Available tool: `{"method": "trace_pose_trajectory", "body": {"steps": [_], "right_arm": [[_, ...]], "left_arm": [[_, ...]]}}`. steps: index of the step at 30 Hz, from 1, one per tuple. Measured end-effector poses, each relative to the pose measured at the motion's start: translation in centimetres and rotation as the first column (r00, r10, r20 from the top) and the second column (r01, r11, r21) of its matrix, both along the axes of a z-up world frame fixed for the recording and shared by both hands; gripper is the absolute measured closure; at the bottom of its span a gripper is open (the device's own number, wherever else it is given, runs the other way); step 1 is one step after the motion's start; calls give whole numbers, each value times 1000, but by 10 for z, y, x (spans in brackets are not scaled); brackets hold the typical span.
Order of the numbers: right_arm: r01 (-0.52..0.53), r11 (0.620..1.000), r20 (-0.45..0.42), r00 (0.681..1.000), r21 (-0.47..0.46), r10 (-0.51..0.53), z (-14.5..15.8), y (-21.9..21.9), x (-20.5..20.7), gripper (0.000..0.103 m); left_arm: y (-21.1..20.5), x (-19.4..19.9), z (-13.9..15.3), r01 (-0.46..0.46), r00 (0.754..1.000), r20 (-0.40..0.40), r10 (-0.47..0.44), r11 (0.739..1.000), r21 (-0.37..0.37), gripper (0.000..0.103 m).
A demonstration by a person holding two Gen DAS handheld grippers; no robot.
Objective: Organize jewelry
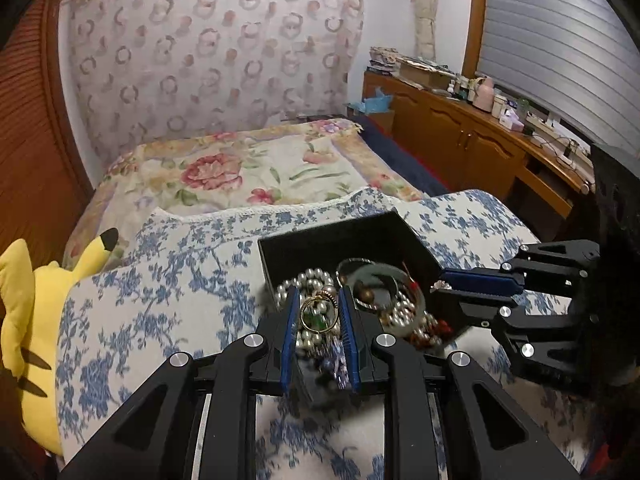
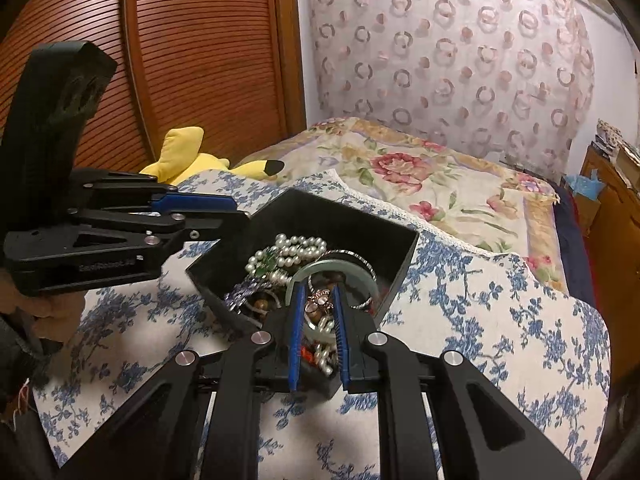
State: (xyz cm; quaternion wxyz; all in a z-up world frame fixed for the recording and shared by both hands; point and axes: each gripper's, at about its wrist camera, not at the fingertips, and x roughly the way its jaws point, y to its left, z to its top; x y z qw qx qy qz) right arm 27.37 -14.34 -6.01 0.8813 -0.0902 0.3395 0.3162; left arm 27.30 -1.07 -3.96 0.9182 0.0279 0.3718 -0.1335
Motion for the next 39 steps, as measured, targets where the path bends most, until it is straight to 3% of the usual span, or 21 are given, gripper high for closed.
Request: {"method": "trace_pose_trajectory", "body": {"steps": [8,9,11,19,20,22,23,25,27,34,39], "right_arm": [[2,1000,-26,1000,23,-1,1,3,18,83],[4,1000,-20,1000,21,-4,2,4,19,69],[10,999,-13,1000,31,-10,6,2,23,53],[44,998,-1,999,44,-44,10,-11,25,53],[51,998,1,999,43,-51,9,-12,24,53],[66,997,2,998,43,-66,7,-16,23,53],[75,996,2,997,42,-75,6,-18,23,53],[92,995,5,996,41,-92,4,-21,21,53],[111,993,6,994,47,-111,3,-26,19,53],[158,986,26,987,55,-159,11,-38,2,41],[214,974,56,974,72,-218,19,-48,-22,16]], "left_arm": [[-4,21,-6,-4,1000,-16,4,1000,3,84],[-5,25,-7,-4,1000,-19,4,1000,5,84],[-5,30,-8,-7,1000,-20,7,1000,10,84],[-5,46,-11,-25,1000,-17,25,1000,15,84],[-5,48,-10,-31,999,-12,31,999,16,82],[-4,48,-9,-42,999,-1,42,999,15,66],[-3,47,-8,-49,999,6,49,999,13,52],[-2,43,-7,-61,998,22,61,998,17,48],[-2,40,-5,-75,997,28,74,997,24,32],[1,3,5,-134,987,92,131,990,32,12],[8,-32,12,-165,980,116,163,986,6,8]]}}
